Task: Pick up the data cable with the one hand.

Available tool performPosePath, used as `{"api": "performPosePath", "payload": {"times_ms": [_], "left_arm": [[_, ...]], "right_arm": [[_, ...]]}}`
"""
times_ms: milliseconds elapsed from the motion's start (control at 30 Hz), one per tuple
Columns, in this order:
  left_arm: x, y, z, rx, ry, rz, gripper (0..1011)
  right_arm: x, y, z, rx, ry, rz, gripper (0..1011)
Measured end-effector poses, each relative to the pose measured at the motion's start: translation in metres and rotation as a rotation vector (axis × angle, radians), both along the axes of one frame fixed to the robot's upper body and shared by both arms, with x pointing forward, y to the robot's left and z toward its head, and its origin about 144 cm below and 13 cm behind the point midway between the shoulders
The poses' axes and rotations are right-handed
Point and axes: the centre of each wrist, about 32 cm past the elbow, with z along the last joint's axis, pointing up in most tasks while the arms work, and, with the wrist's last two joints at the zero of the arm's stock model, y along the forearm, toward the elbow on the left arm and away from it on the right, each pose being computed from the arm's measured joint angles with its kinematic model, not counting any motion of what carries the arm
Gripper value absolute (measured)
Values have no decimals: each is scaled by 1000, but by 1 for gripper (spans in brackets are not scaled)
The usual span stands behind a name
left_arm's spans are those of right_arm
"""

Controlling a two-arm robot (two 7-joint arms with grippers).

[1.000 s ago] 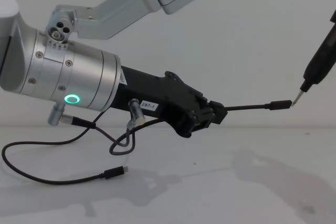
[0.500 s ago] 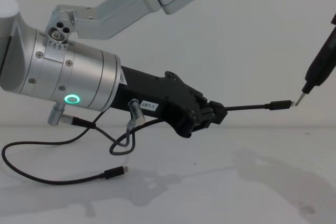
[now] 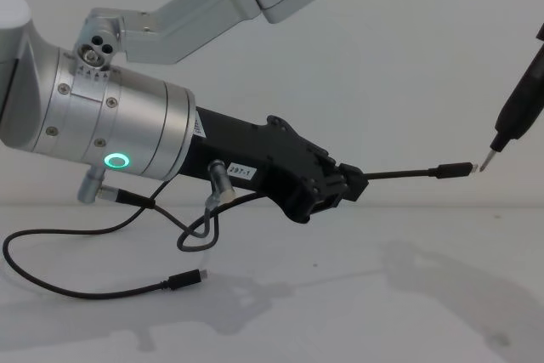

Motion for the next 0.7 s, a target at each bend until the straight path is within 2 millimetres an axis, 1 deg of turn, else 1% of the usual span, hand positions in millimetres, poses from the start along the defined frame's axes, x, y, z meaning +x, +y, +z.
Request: {"api": "performPosePath", "payload": {"times_ms": [700], "left_arm": [[0,0,0,0,0,0,43]], "right_arm": [[5,-1,-2,-1,-1,6,268]]}}
